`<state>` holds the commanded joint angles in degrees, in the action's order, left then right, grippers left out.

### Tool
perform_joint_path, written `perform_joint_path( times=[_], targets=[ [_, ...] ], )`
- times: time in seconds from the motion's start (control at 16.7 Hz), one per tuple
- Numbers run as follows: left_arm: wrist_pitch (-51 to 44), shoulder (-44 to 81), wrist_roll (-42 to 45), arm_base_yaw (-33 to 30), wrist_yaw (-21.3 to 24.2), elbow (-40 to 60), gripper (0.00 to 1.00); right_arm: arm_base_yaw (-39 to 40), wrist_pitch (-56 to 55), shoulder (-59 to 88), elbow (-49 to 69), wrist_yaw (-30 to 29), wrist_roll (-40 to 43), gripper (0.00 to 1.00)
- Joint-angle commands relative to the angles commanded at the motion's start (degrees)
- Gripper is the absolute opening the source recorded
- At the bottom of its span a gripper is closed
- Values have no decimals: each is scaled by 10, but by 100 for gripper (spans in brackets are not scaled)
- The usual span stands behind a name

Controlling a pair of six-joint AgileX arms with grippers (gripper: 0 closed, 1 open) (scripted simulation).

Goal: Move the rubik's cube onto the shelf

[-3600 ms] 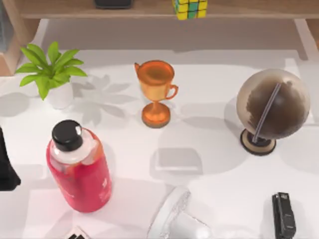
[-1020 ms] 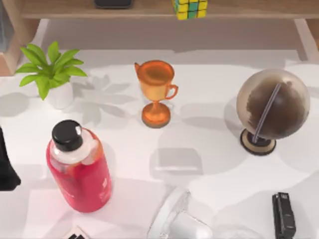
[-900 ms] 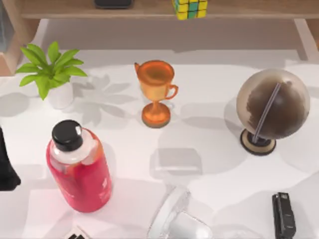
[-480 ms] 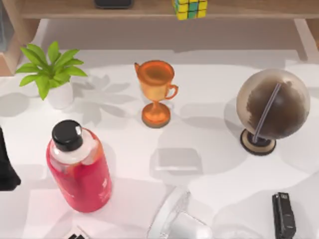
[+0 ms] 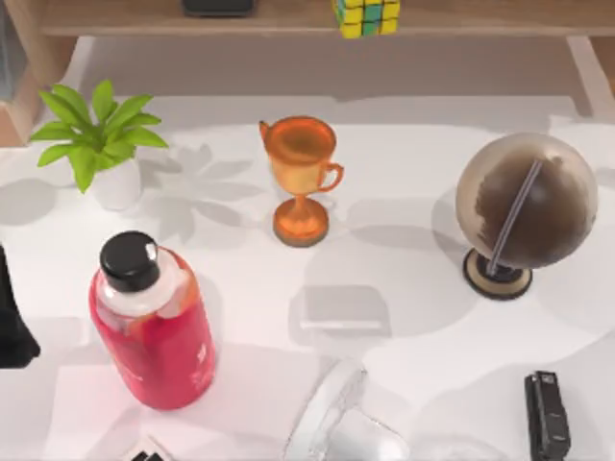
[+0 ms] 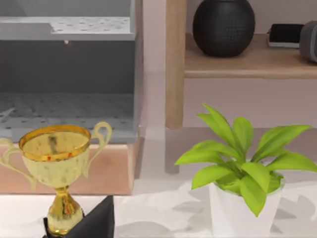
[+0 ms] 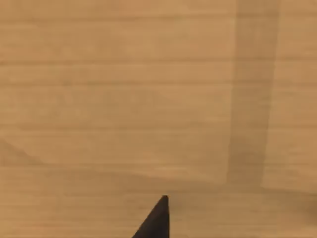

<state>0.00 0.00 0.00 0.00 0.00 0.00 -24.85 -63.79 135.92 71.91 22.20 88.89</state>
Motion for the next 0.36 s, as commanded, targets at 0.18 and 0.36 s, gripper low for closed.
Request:
perform_joint_path(
  times=[0.18,0.36],
  targets=[
    [0,0,0,0,0,0,100,0,0,0,0,0,0,100],
    [0,0,0,0,0,0,100,0,0,0,0,0,0,100]
  ],
)
